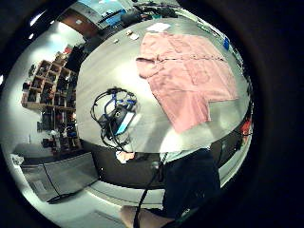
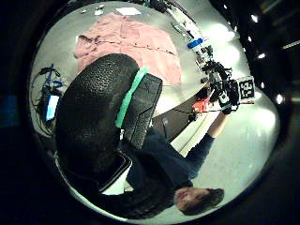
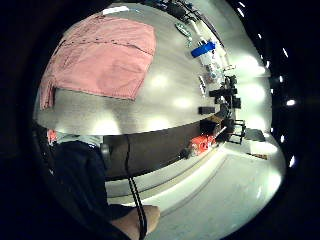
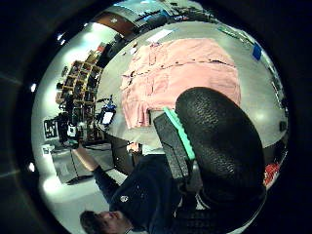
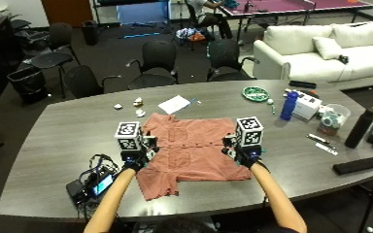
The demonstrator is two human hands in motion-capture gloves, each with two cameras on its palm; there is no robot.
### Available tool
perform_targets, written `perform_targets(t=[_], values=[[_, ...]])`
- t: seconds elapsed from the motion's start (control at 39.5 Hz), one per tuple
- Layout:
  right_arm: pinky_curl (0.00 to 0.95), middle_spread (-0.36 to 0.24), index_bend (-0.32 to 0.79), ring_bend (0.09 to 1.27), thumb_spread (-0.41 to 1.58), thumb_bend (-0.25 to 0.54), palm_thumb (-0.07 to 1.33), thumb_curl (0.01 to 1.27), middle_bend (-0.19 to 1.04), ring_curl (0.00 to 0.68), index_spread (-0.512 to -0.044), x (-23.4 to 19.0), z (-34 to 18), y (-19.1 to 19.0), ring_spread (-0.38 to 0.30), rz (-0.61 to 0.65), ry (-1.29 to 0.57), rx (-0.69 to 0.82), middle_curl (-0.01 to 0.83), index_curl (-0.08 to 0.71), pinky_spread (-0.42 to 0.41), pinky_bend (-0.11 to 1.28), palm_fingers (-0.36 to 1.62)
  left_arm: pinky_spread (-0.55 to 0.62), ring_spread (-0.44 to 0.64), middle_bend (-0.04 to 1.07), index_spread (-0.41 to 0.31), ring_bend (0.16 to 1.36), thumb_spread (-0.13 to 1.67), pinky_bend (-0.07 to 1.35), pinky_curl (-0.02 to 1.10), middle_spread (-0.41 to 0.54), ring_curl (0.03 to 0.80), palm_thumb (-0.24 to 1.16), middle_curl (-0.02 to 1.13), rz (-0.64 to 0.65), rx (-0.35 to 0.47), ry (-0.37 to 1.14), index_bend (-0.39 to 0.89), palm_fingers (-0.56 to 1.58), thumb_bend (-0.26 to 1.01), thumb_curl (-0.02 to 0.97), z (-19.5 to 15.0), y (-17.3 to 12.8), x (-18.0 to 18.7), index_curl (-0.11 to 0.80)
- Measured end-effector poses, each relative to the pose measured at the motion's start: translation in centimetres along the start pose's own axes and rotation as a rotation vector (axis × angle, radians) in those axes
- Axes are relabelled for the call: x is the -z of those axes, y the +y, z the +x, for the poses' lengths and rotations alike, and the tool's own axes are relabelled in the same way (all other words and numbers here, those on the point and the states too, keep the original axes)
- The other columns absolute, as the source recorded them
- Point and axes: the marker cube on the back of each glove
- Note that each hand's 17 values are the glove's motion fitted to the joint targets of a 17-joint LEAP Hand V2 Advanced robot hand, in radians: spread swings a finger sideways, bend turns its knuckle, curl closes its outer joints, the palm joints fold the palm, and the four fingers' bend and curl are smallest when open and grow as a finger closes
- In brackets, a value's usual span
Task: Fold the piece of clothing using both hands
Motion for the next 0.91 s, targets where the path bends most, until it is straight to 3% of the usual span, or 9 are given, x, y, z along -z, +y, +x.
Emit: perform_targets(t=[0.13, 0.3, 0.48, 0.73, 0.81, 0.91], values=[[0.144, 0.008, 0.21, 0.27, 0.74, 0.192, 0.28, 0.06, 0.17, 0.090, -0.250, 0.6, 0.4, 0.8, 0.081, 0.011, -0.001, 0.000, 0.069, 0.122, 0.145, 0.39, 0.27, 0.27, 0.27, 0.17, -0.032, 0.47, 0.71, 0.29, 0.10, 0.146, 0.124, 0.11, 0.08, -0.026, -0.002, -0.019, 0.15, 0.20, 0.06, 0.045, -0.3, -0.1, -0.6, 0.084], [0.195, 0.010, 0.19, 0.28, 1.05, 0.192, 0.30, 0.10, 0.17, 0.131, -0.312, 0.5, 1.1, 1.5, 0.104, -0.018, 0.005, 0.005, 0.116, 0.191, 0.185, 0.40, 0.25, 0.35, 0.36, 0.18, -0.041, 0.52, 0.98, 0.31, 0.16, 0.186, 0.166, 0.11, 0.13, -0.042, -0.017, -0.009, 0.16, 0.16, 0.04, 0.087, -0.6, 0.0, -1.4, 0.142], [0.223, 0.004, 0.14, 0.35, 1.19, 0.178, 0.31, 0.13, 0.20, 0.170, -0.334, -0.8, 1.8, 0.9, 0.090, -0.060, 0.004, 0.019, 0.168, 0.208, 0.193, 0.40, 0.31, 0.38, 0.40, 0.18, -0.045, 0.55, 1.11, 0.31, 0.19, 0.204, 0.186, 0.12, 0.16, -0.085, -0.026, -0.006, 0.17, 0.14, 0.02, 0.124, -0.9, 0.2, -2.7, 0.190], [0.281, -0.021, 0.10, 0.49, 1.25, 0.192, 0.44, 0.20, 0.21, 0.256, -0.333, -2.7, 2.2, -0.5, -0.012, -0.158, 0.037, 0.034, 0.240, 0.195, 0.102, 0.46, 0.46, 0.40, 0.42, 0.17, -0.052, 0.55, 1.17, 0.30, 0.23, 0.213, 0.202, 0.18, 0.20, -0.174, -0.060, -0.008, 0.20, 0.14, 0.02, 0.184, -0.7, -0.3, -4.7, 0.254], [0.294, -0.025, 0.10, 0.50, 1.24, 0.185, 0.47, 0.22, 0.22, 0.274, -0.335, -4.6, 2.5, -2.2, -0.033, -0.219, 0.041, 0.032, 0.257, 0.194, 0.084, 0.47, 0.46, 0.41, 0.43, 0.11, -0.069, 0.54, 1.15, 0.31, 0.24, 0.233, 0.202, 0.22, 0.18, -0.206, -0.055, -0.039, 0.23, 0.11, 0.02, 0.207, -0.8, -1.2, -6.8, 0.282], [0.309, -0.035, 0.10, 0.52, 1.21, 0.172, 0.51, 0.25, 0.21, 0.293, -0.335, -8.1, 2.7, -4.9, -0.048, -0.289, 0.031, 0.026, 0.276, 0.193, 0.071, 0.49, 0.44, 0.40, 0.44, 0.11, -0.079, 0.53, 1.11, 0.35, 0.27, 0.250, 0.206, 0.25, 0.17, -0.297, -0.062, -0.049, 0.25, 0.09, 0.00, 0.232, -0.8, -2.5, -10.9, 0.307]])
